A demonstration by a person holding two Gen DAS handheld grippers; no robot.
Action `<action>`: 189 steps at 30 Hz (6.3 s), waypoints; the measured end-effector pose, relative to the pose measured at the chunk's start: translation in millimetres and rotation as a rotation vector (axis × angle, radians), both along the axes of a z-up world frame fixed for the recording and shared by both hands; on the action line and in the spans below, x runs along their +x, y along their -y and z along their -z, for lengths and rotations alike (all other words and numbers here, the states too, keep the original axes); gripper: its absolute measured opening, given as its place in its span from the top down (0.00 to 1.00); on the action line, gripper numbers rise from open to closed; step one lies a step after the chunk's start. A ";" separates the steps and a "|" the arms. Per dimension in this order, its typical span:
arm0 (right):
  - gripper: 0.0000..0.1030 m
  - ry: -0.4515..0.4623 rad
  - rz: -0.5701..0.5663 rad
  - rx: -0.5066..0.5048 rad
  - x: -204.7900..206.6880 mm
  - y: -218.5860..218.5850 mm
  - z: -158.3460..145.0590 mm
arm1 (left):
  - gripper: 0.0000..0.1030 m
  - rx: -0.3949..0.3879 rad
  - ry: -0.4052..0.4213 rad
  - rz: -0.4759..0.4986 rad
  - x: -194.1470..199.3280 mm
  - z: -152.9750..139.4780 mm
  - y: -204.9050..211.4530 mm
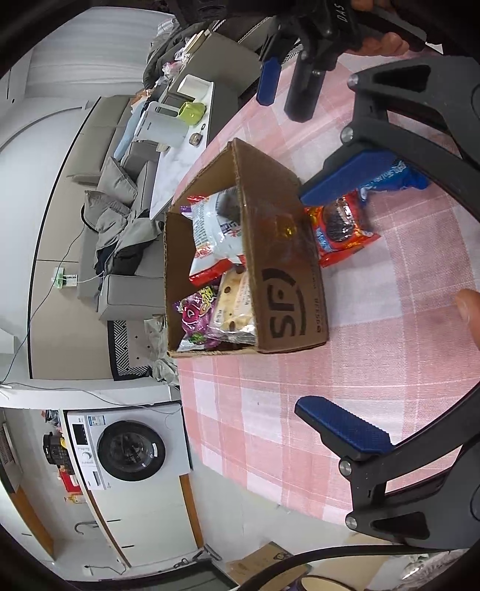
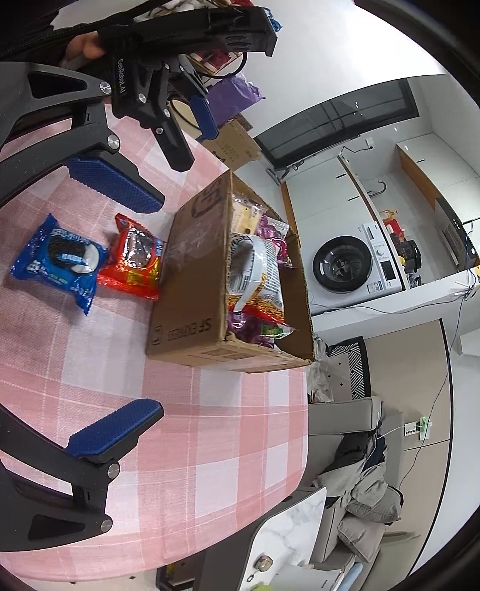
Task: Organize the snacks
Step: 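Move both tools toward the red and blue Oreo packs in front of the box, then grasp the blue Oreo pack with the right tool while the left grasps the red Oreo pack, then lift both Oreo packs and carry them over the box with both tools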
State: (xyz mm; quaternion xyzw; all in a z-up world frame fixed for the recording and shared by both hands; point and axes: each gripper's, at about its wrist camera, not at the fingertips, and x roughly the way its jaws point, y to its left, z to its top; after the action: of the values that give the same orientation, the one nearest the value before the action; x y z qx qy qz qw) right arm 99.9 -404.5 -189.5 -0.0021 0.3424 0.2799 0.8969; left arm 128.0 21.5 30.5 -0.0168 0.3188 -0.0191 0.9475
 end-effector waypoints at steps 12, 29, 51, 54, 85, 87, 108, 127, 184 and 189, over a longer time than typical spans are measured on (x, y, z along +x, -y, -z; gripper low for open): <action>0.00 -0.041 -0.011 -0.034 -16.3 0.9 17.4 | 0.00 0.002 0.009 -0.007 -17.6 0.0 1.4; 0.00 -0.144 -0.042 -0.180 -14.4 -29.5 60.9 | 0.00 0.001 -0.025 -0.017 -12.3 11.6 1.3; 0.15 -0.169 -0.045 -0.245 -1.7 -38.4 80.0 | 0.00 0.021 -0.102 -0.003 8.3 48.3 10.5; 0.23 -0.168 -0.044 -0.257 0.1 -34.2 78.7 | 0.00 0.025 -0.106 -0.001 9.9 51.3 11.1; 0.56 -0.087 0.024 -0.146 -4.7 14.6 35.6 | 0.01 0.021 -0.211 0.095 39.7 80.9 63.0; 0.56 -0.086 0.029 -0.144 -5.3 16.9 34.1 | 0.01 0.028 -0.224 0.088 45.4 83.4 68.5; 0.56 -0.094 0.033 -0.152 -4.6 14.3 36.8 | 0.49 0.121 -0.244 0.150 85.2 94.9 129.9; 0.56 -0.063 0.008 -0.138 -11.2 8.9 30.1 | 0.51 0.055 -0.161 0.139 58.0 65.2 101.5; 0.56 0.160 -0.067 0.020 14.8 -38.8 -60.8 | 0.50 0.029 0.032 0.044 28.4 -60.9 36.2; 0.56 0.142 -0.054 0.043 30.1 -42.3 -60.3 | 0.50 0.014 0.023 0.019 51.9 -58.3 28.1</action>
State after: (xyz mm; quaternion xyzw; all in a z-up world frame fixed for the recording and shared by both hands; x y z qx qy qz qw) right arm 130.0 -362.2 -129.3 -0.0120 0.2715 0.3104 0.9109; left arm 179.8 -6.6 88.8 -0.0068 0.3081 -0.0258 0.9510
